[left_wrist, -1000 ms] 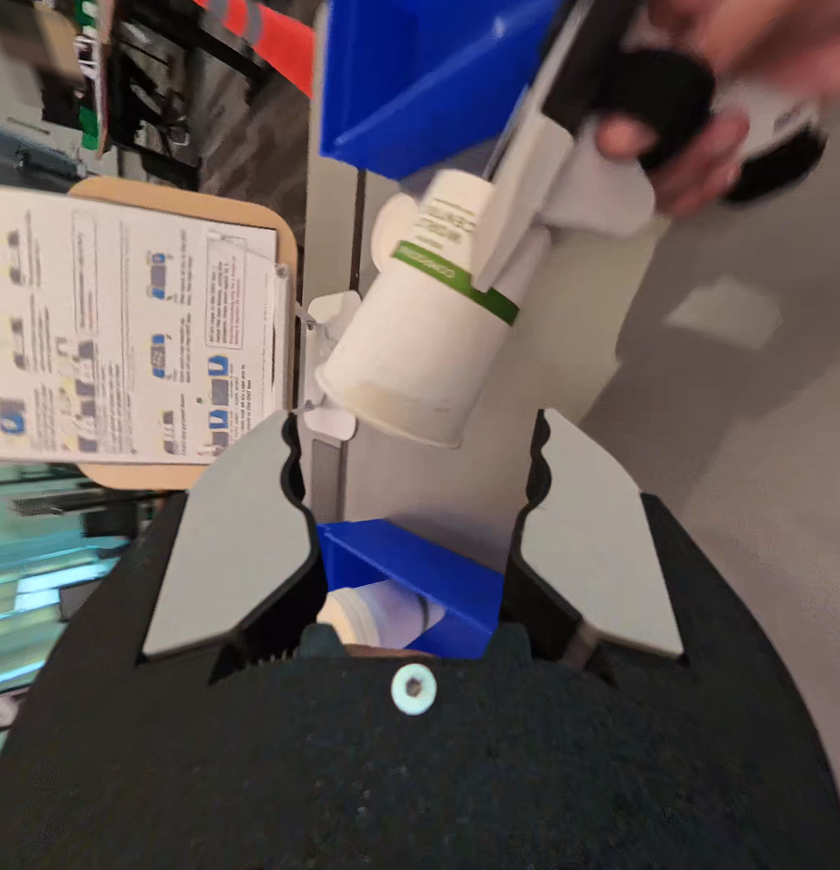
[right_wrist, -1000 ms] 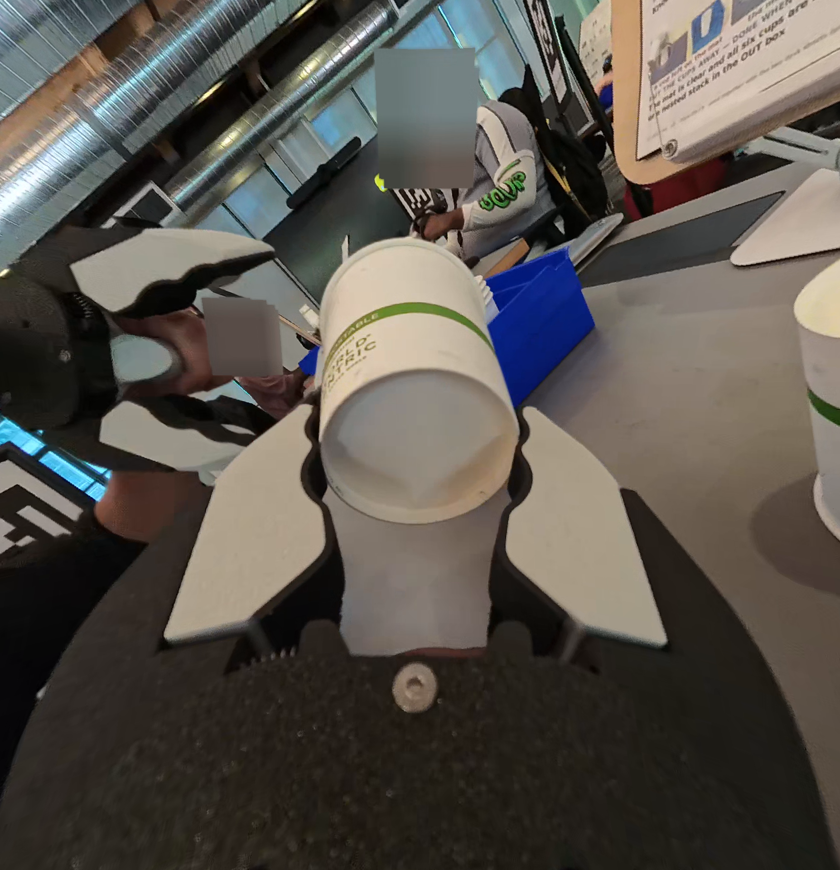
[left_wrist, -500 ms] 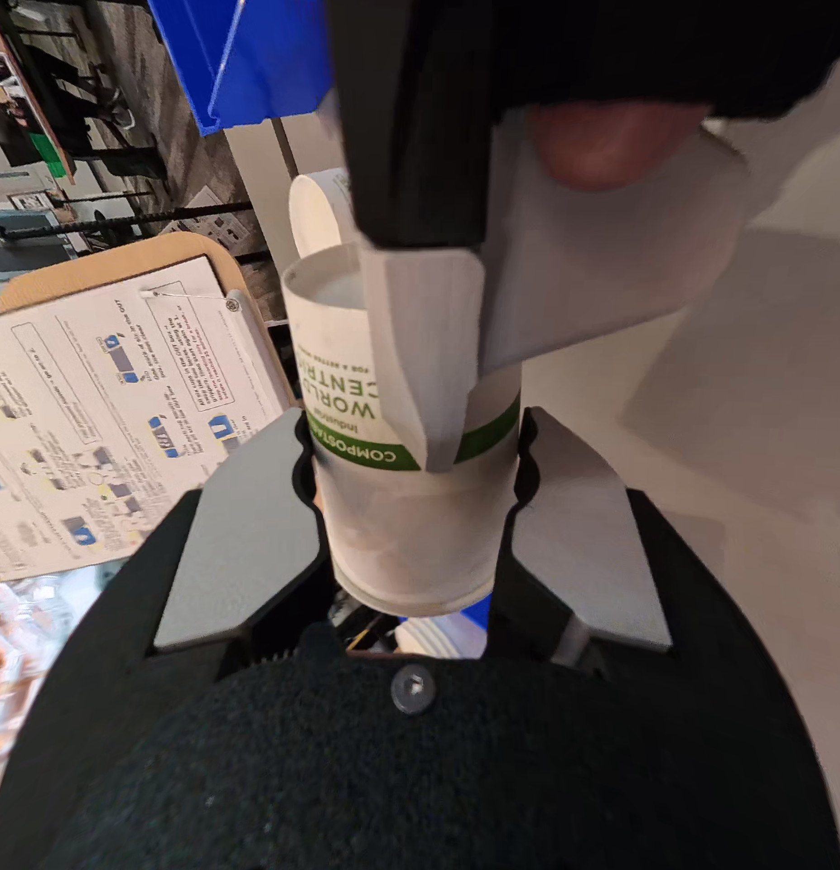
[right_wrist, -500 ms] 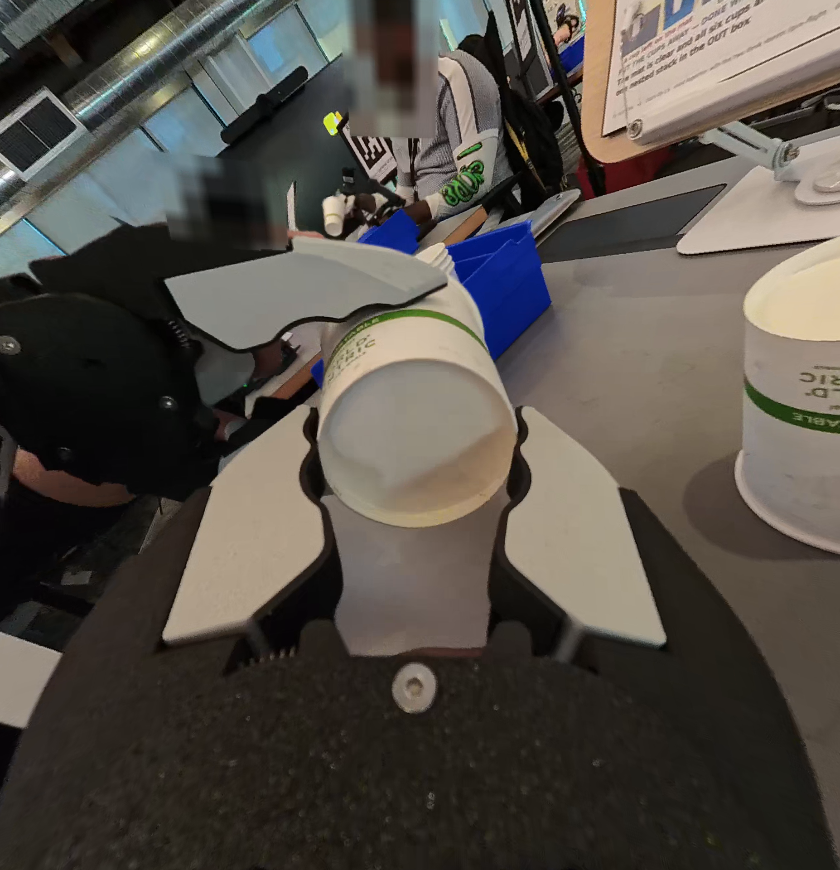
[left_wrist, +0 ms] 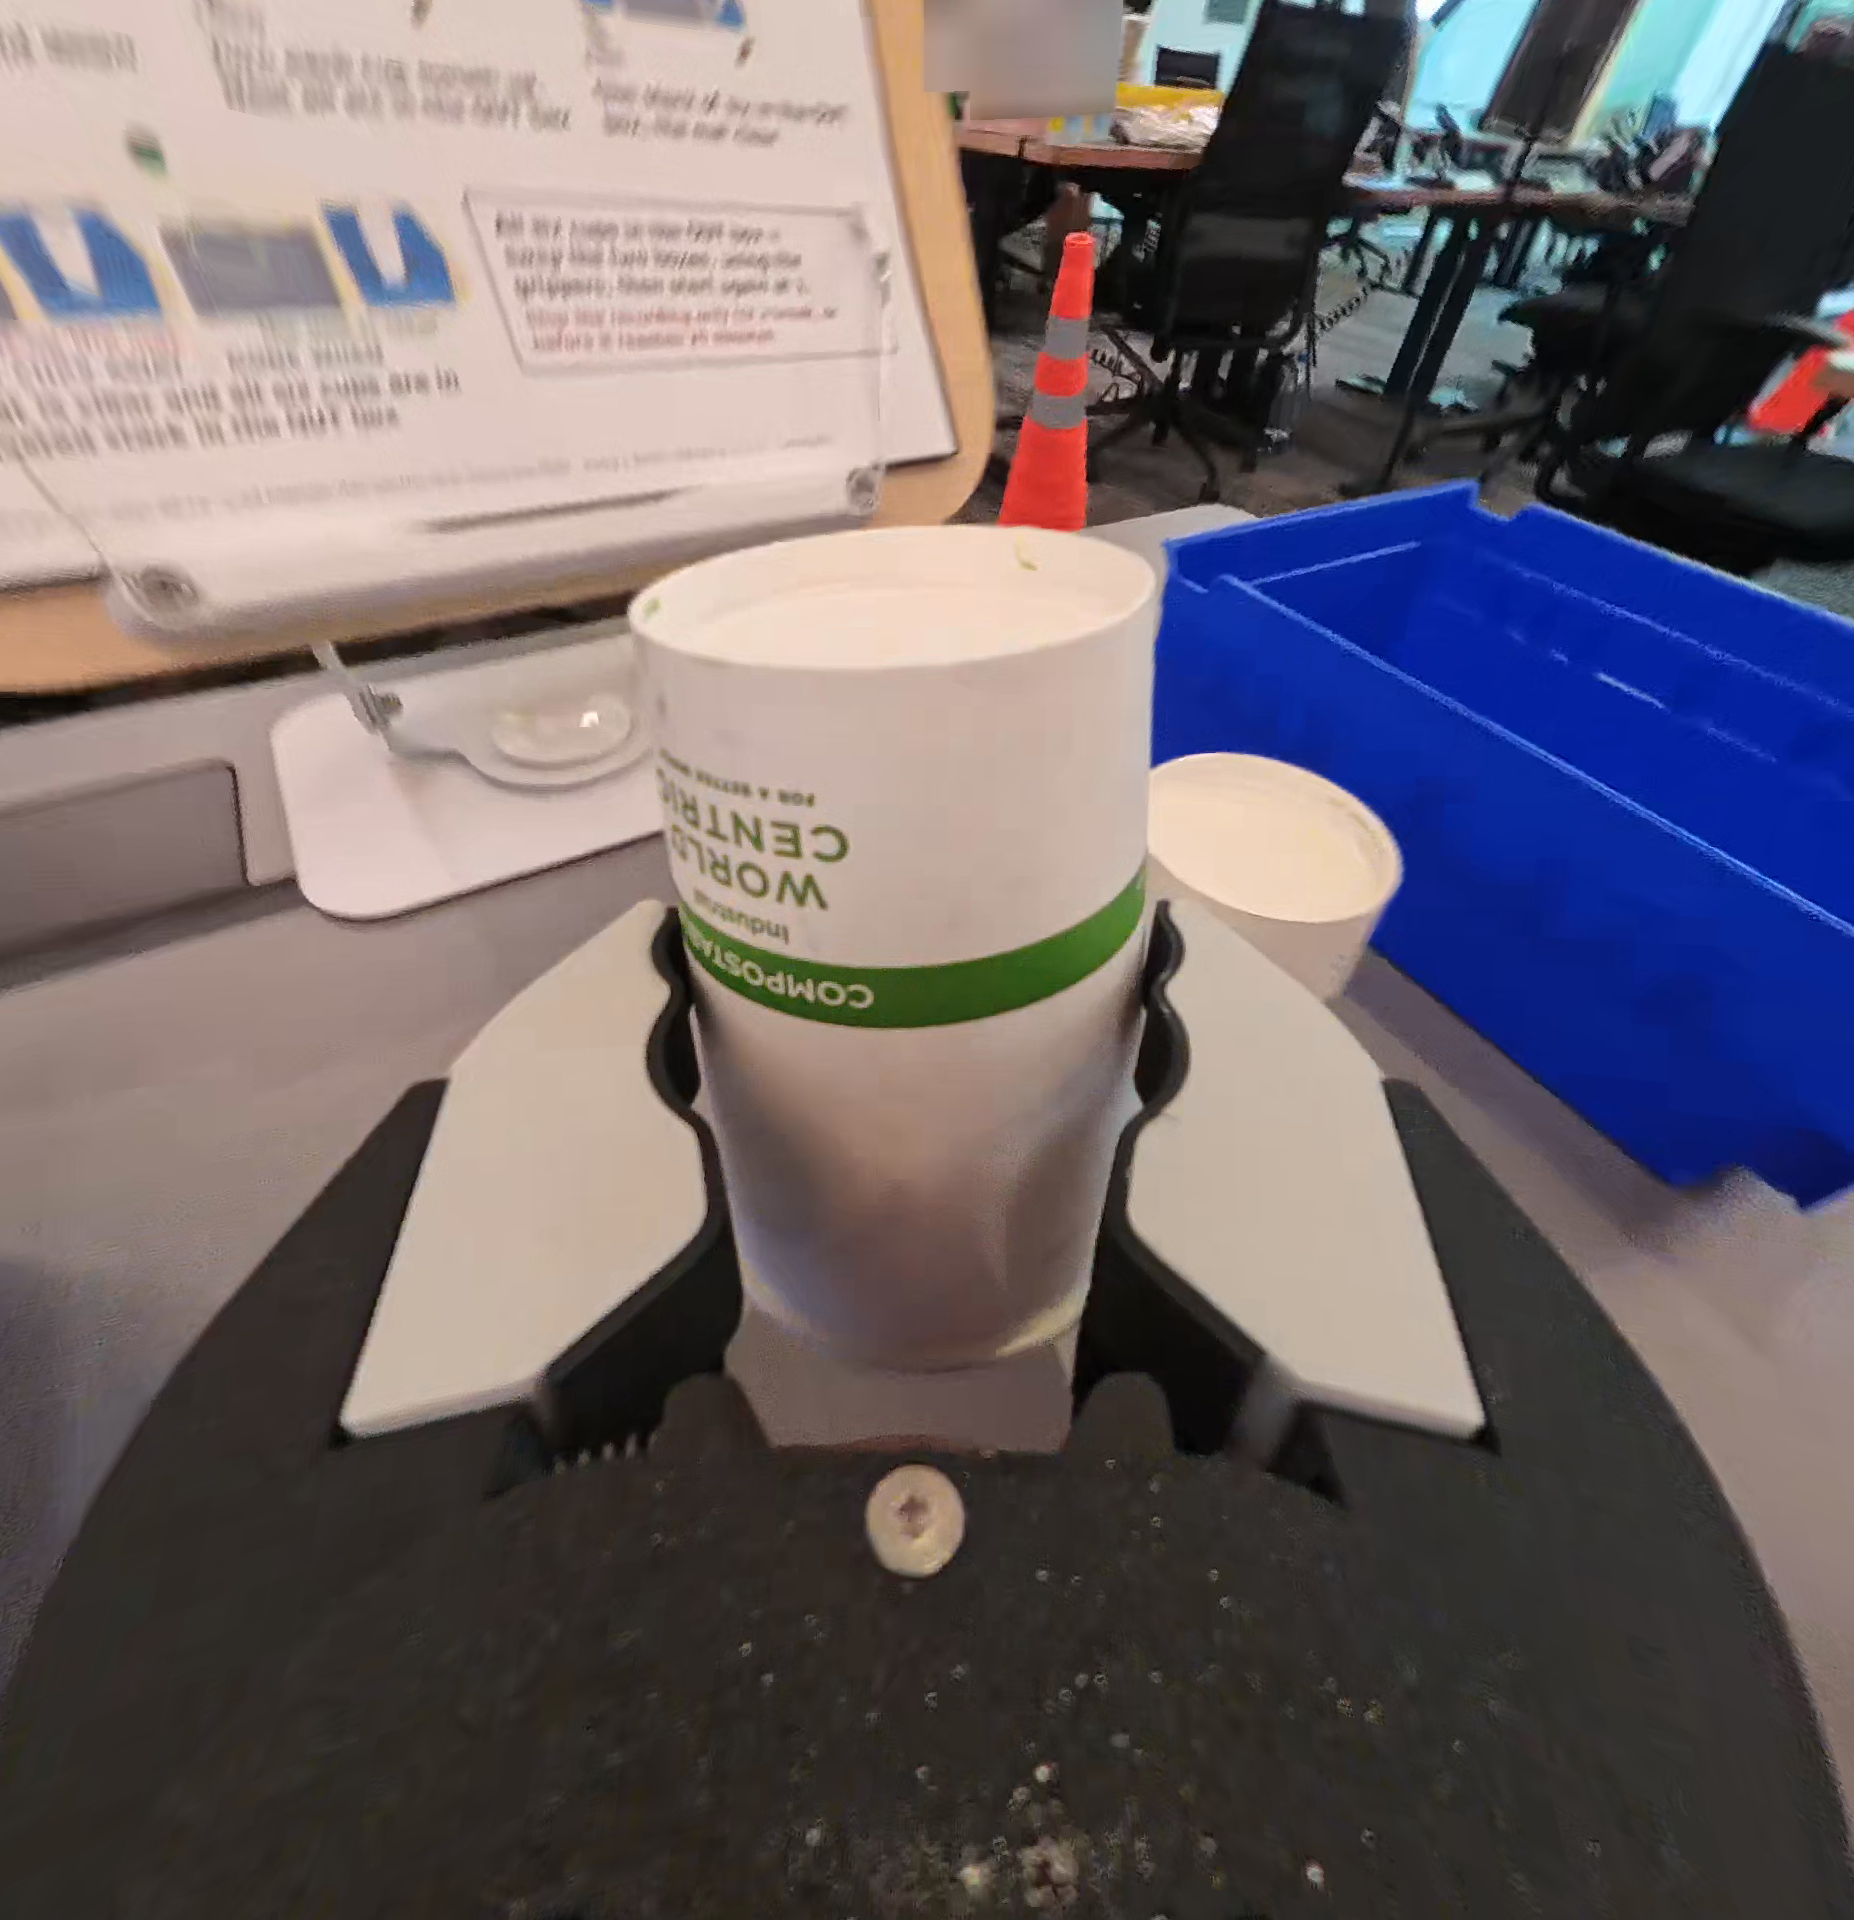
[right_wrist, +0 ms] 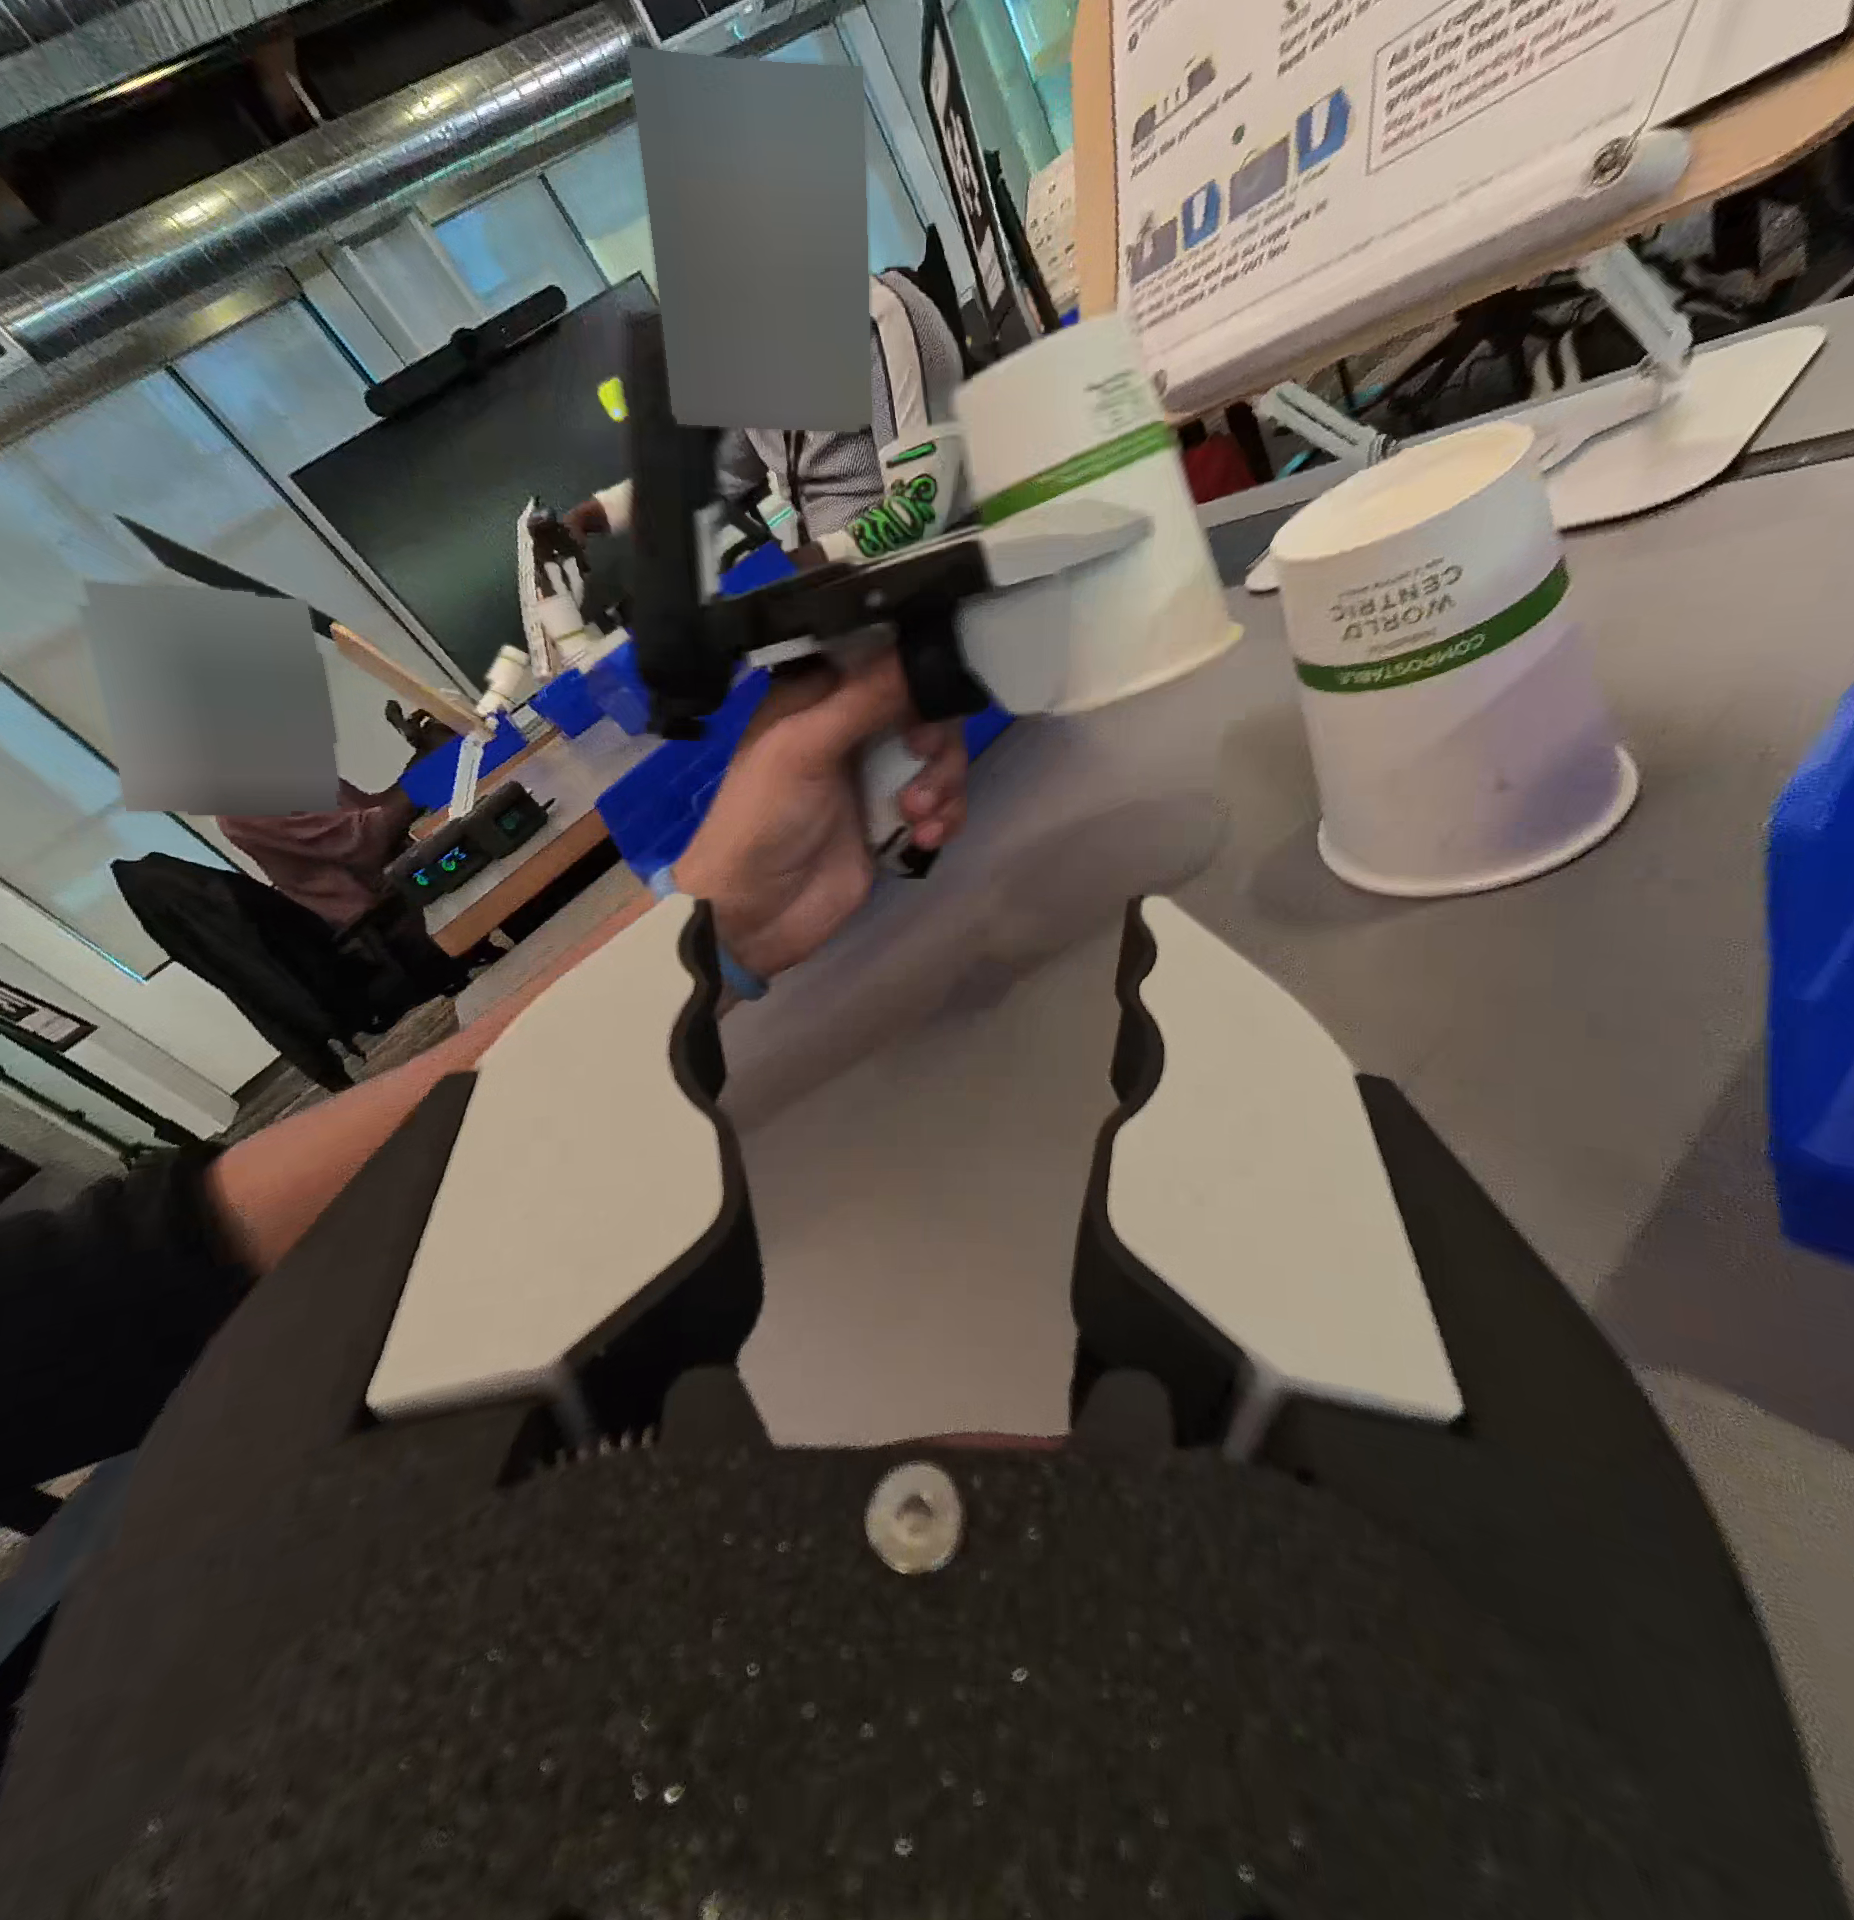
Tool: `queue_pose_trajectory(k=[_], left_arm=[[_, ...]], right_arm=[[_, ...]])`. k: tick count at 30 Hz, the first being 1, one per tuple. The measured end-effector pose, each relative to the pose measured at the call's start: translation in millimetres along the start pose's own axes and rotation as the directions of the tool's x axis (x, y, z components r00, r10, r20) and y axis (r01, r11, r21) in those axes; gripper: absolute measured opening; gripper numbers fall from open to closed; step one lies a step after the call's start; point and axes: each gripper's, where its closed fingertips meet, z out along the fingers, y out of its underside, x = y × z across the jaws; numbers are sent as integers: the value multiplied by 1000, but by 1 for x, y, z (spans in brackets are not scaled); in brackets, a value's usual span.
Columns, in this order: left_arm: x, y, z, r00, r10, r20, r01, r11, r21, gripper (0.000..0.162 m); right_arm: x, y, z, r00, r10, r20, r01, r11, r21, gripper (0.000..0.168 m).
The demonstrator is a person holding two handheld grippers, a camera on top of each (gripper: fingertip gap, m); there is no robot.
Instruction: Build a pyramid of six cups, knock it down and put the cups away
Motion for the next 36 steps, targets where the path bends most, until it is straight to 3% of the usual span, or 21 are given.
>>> queue_pose_trajectory(k=[3,5,12,24,25,26,27,31,35,36], left_arm=[[-5,22,24,997,-79,19,80,996,-37,82],[-10,38,33,996,-44,80,52,994,-94,83],[-3,74,37,996,29,83,-7,967,-256,83],[0,81,27,991,99,87,-65,943,-326,84],[-1,80,25,991,92,97,-56,945,-323,86],[-2,76,23,992,84,99,-49,949,-311,102],[-3,71,16,991,81,107,-45,951,-306,111],[-1,38,-39,989,138,51,-119,952,-283,110],[11,16,-131,978,107,-178,-161,932,-325,93],[4,14,-154,969,102,-225,-179,918,-353,78]], right_arm=[[-11,6,-3,999,-29,12,29,1000,-11,72],[-17,6,-2,998,-49,29,50,999,-16,71],[-22,11,1,997,-55,54,58,998,-41,69],[-21,14,1,998,-30,64,34,997,-63,68],[-21,14,1,997,-29,65,33,997,-64,69],[-21,13,1,997,-28,66,33,997,-64,69],[-21,13,0,997,-30,67,34,997,-65,69],[-18,11,-1,998,-43,56,47,997,-62,70],[-12,15,-1,995,-92,29,94,992,-83,70],[-10,17,0,993,-120,15,121,988,-93,70]])
